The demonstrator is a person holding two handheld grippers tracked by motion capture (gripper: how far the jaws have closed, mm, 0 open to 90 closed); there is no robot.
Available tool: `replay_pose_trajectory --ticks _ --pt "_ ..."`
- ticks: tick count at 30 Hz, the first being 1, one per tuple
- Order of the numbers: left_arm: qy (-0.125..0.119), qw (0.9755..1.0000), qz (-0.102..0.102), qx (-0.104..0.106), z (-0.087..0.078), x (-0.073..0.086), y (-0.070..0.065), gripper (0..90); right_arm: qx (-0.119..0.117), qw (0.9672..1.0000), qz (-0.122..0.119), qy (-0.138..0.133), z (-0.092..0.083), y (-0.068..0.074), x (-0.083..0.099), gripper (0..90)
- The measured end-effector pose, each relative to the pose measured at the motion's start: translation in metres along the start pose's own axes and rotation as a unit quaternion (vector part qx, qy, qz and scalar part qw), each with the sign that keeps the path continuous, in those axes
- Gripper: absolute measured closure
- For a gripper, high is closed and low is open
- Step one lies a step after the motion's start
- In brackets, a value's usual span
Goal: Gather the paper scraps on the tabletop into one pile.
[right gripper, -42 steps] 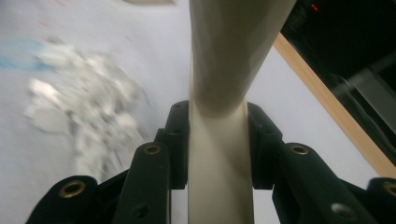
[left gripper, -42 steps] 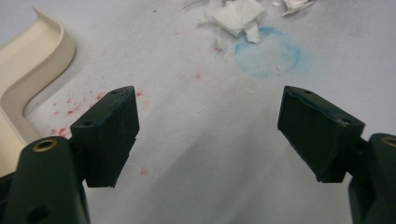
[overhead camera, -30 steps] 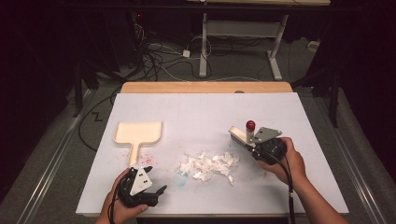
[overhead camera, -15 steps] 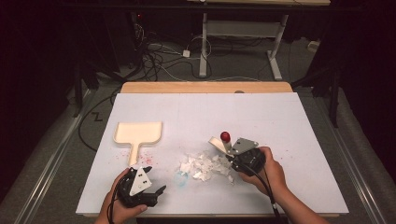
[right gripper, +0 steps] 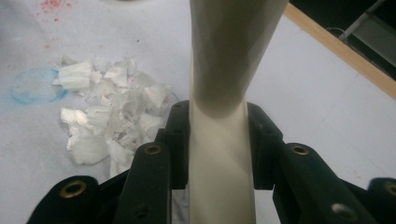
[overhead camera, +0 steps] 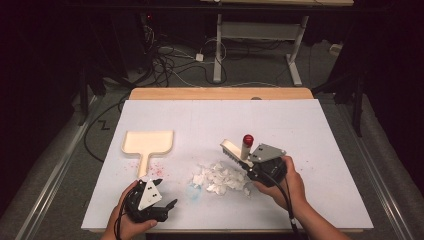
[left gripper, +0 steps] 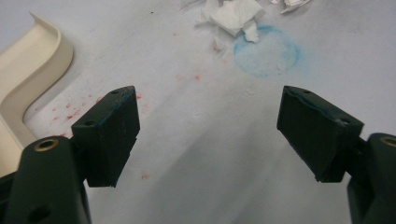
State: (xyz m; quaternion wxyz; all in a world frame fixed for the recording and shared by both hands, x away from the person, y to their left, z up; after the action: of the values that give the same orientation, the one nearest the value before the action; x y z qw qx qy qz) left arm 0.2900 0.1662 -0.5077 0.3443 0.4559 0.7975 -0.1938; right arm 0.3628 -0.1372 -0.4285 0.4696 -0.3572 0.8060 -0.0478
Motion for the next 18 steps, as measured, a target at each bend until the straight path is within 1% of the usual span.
replay_pose_trajectory --ticks 2,3,4,5,6,7,9,10,11,13,14,16,17,18 --pt "0.002 1.0000 0.000 -0.001 0.000 0.000 0.000 20.5 0.001 1.0000 0.005 -0.006 -0.005 -0.009 0.001 67.8" --pt "0.002 1.0000 0.000 -0.001 0.000 0.000 0.000 20.5 0.001 1.0000 0.005 -0.006 -0.005 -0.009 0.001 67.8" --pt "0.002 1.0000 -0.001 -0.001 0.000 0.000 0.000 20.5 -0.001 1.0000 0.007 -0.005 -0.012 -0.018 0.006 67.8" --pt "0.002 1.0000 -0.001 -0.001 0.000 0.000 0.000 20.5 -0.001 1.0000 0.007 -0.005 -0.012 -0.018 0.006 67.8" --pt "0.002 1.0000 -0.002 -0.001 0.000 0.000 0.000 20.5 -0.010 0.9999 0.012 -0.007 -0.020 -0.027 0.011 67.8" --pt "0.002 1.0000 -0.003 -0.001 0.000 0.000 0.000 20.5 -0.013 0.9998 0.008 -0.009 -0.025 -0.032 0.015 67.8" --pt "0.003 1.0000 -0.003 -0.001 0.001 0.000 0.000 20.5 -0.013 0.9999 0.003 -0.004 -0.033 -0.040 0.022 67.8" --pt "0.003 1.0000 -0.003 -0.001 0.001 0.000 0.000 20.5 -0.016 0.9998 0.003 -0.006 -0.038 -0.044 0.027 67.8" --pt "0.005 1.0000 -0.002 0.000 0.001 0.000 0.000 20.5 -0.022 0.9997 0.000 -0.005 -0.044 -0.048 0.032 67.8" --pt "0.005 1.0000 -0.002 0.000 0.001 0.000 0.000 20.5 -0.036 0.9993 0.003 0.003 -0.054 -0.054 0.042 67.8" --pt "0.005 1.0000 -0.002 0.000 0.001 0.000 0.000 20.5 -0.036 0.9993 0.003 0.003 -0.054 -0.054 0.042 67.8" --pt "0.006 1.0000 -0.002 0.000 0.001 0.000 -0.001 20.5 -0.044 0.9990 -0.006 0.003 -0.064 -0.058 0.053 67.8" --pt "0.005 1.0000 -0.002 0.000 0.001 0.000 -0.001 20.5 -0.051 0.9986 -0.012 0.007 -0.067 -0.058 0.057 67.8" --pt "0.006 1.0000 -0.002 0.001 0.002 0.000 -0.001 20.5 -0.061 0.9976 -0.029 0.015 -0.073 -0.058 0.065 67.8"
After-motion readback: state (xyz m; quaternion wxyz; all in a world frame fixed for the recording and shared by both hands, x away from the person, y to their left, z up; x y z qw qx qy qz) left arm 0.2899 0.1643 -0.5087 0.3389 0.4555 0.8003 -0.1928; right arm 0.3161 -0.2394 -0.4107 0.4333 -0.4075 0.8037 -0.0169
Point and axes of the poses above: each handheld gripper's, and its own axes: z roughly forward along the jaws, x roughly out of its underside, y roughly to its left, the point moved 5 cm from there along z, roughly forward along the jaws, and after that the axes turned 15 degrees about x, right-handed, at the moved point
